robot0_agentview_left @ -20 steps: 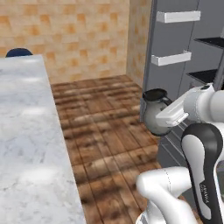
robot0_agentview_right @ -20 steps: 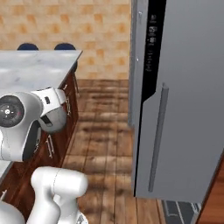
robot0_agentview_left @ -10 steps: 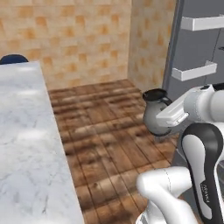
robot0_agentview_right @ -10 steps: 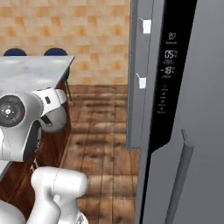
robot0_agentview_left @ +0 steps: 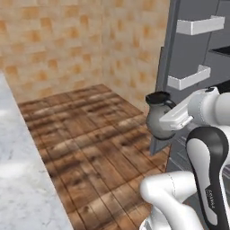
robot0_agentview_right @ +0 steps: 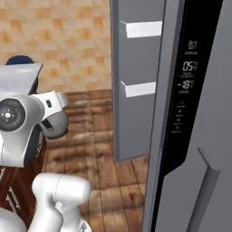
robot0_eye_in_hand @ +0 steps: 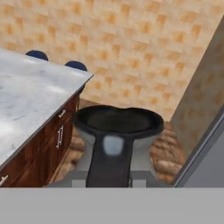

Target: Move the tupperware and orange from the top shelf to the second highest shelf to make space. Then, place the pitcher from the counter on the cleared top shelf.

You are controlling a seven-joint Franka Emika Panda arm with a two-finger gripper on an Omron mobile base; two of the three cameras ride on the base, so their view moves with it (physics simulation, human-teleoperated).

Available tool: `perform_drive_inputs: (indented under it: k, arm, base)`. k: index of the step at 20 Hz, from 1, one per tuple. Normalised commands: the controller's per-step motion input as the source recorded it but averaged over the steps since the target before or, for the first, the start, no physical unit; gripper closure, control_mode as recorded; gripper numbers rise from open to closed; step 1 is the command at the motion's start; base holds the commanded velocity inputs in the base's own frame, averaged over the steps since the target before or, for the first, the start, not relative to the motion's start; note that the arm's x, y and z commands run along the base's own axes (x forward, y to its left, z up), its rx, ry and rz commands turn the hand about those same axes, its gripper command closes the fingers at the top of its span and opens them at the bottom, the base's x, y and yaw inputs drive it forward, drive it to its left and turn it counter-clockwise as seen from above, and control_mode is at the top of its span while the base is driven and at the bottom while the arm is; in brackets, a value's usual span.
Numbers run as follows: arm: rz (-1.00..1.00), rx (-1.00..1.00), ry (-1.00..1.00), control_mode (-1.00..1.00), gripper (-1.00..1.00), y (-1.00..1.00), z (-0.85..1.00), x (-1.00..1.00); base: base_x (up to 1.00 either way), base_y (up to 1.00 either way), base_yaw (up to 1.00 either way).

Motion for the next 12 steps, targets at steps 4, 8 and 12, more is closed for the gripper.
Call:
perform_drive_inputs:
  k: [4, 8, 12]
  arm:
    - [0.0, 0.0, 0.0, 1.0, 1.0, 0.0, 0.0, 0.0]
    - [0.0, 0.0, 0.0, 1.0, 1.0, 0.0, 0.0, 0.0]
    - [0.0, 0.0, 0.0, 1.0, 1.0, 0.0, 0.0, 0.0]
  base:
    - [0.25, 0.0, -0.48]
    - [0.32, 0.0, -0.5]
    - [0.35, 0.0, -0.5]
